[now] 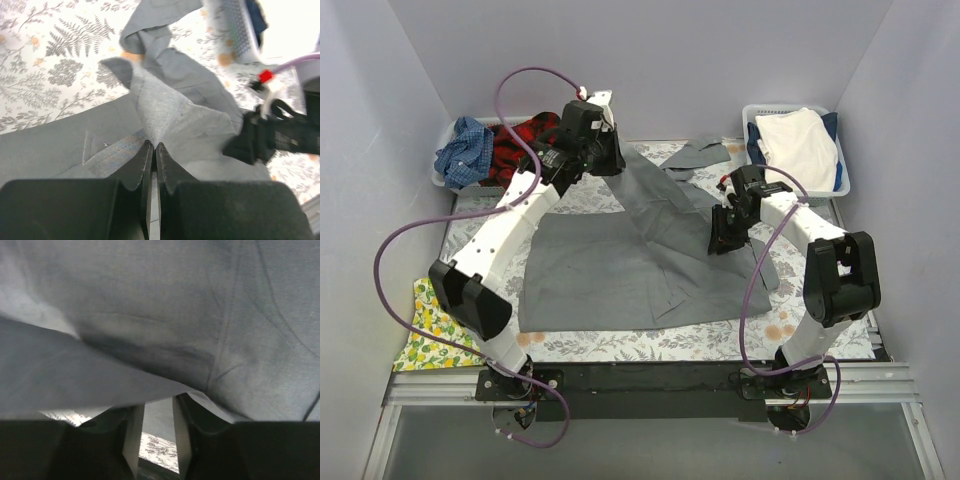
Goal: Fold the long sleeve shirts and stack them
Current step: Fold the shirt
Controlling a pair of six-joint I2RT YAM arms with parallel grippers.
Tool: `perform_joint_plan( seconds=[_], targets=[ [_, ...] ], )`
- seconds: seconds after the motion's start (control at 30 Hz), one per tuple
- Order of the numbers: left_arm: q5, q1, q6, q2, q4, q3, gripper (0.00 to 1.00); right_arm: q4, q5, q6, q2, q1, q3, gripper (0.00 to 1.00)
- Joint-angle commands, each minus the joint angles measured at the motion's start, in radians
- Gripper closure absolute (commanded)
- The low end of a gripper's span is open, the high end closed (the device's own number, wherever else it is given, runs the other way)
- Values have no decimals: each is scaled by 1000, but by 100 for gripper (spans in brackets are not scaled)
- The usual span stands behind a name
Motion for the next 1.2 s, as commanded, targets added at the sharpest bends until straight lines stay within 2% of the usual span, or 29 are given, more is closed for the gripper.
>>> perform_joint_plan(
  seconds=[0.0, 0.13, 0.23, 0.33, 0.57, 0.77, 0.8, 0.9, 0.93, 1.0, 1.03, 1.1, 1.17],
  targets=[
    [76, -4, 31, -96, 77, -72, 100, 24, 107, -18, 8, -10, 53, 58],
    [76, -4, 32, -130, 71, -100, 100, 49, 178, -46, -5, -10, 47, 40],
    [91, -4, 34, -135, 74, -108, 100, 70, 179, -61, -24, -9, 18, 36],
    [100, -4, 34, -136, 83, -111, 100, 101, 161, -87, -33, -9, -20, 35],
    [84, -4, 49, -128, 97, -103, 100, 191, -35, -147, -42, -10, -98, 36],
    [88, -4, 46, -125, 97, -109, 100, 348, -104, -178, -65, -9, -166, 38],
    [87, -4, 48, -127, 95, -109, 100, 357, -109, -178, -58, -9, -163, 40],
    [68, -4, 46, -121, 86, -105, 100, 365, -135, -172, -64, -9, -155, 53],
    [65, -5, 45, -121, 83, -100, 100, 365, -134, -169, -70, -9, -160, 63],
    [45, -4, 39, -118, 80, -102, 100, 365, -112, -167, -102, -9, -170, 76],
    [44, -4, 32, -115, 74, -98, 100, 363, -104, -169, -116, -9, -184, 88],
    [9, -4, 29, -112, 71, -100, 100, 362, -81, -167, -160, -10, -196, 96],
    [4, -4, 19, -105, 77, -103, 100, 353, -55, -167, -186, -10, -207, 99]
  ],
)
